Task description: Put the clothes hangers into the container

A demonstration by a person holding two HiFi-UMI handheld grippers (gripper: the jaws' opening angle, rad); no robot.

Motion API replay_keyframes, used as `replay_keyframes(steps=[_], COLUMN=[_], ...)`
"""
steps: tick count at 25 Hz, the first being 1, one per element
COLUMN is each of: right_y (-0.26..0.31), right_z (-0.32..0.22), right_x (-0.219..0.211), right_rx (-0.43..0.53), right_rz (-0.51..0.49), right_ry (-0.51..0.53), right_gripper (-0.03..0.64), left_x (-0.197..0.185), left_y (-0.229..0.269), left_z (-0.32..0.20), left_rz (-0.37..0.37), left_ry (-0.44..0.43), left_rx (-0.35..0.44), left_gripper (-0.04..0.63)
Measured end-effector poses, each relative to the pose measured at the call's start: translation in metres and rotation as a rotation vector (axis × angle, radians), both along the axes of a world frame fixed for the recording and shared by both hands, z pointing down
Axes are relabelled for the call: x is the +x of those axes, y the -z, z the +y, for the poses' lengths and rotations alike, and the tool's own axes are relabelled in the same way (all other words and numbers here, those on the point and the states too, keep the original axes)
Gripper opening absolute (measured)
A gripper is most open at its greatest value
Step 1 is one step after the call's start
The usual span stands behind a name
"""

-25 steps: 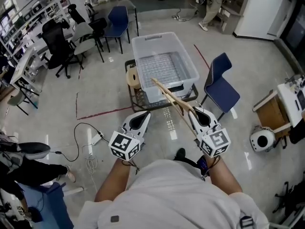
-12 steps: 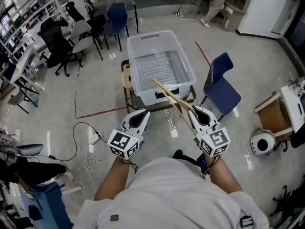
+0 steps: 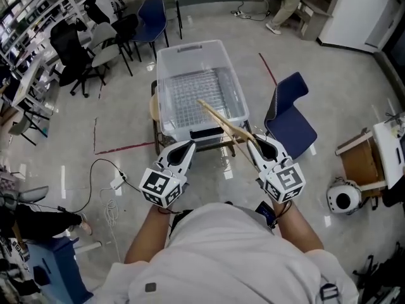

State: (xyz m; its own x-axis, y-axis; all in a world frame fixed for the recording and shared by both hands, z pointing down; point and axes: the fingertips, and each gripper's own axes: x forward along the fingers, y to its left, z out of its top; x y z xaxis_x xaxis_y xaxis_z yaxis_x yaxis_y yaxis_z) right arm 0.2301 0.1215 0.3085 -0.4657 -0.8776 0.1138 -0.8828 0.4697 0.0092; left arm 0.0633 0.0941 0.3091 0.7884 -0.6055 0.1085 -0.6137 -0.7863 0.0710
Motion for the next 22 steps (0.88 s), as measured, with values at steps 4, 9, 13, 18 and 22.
replay_keyframes(steps=[4, 9, 13, 18, 22], right_y=[-0.008, -0.022, -0.028, -0.029, -0.029], right_z=[-0.016, -0.040, -0.064, -0.093, -0.121], right_x=[0.009, -0.001, -0.009, -0.028, -0.052], right_rx=[-0.021, -0.049, -0.066, -0.073, -0.084], right_rz=[-0.012, -0.011, -0.010, 0.000, 0.013], right_ry=[0.031, 0.054, 0.042, 0.035, 0.017], right_gripper=[0.064, 0.064, 0.064, 0.064, 0.064], left_x=[0.008, -0.002, -0.016, -0.034, -0.058], left_y=[-0.005, -0.015, -0.024, -0.026, -0.027], left_z=[-0.010, -0.031, -0.054, -0.086, -0.114], left_rz=[-0.005, -0.018, -0.014, -0.007, -0.019], left_ry=[0.028, 0.045, 0.051, 0.033, 0.018], left_rx=[-0.020, -0.035, -0.056, -0.068, -0.063], left_gripper=[0.017, 0.017, 0.017, 0.017, 0.017])
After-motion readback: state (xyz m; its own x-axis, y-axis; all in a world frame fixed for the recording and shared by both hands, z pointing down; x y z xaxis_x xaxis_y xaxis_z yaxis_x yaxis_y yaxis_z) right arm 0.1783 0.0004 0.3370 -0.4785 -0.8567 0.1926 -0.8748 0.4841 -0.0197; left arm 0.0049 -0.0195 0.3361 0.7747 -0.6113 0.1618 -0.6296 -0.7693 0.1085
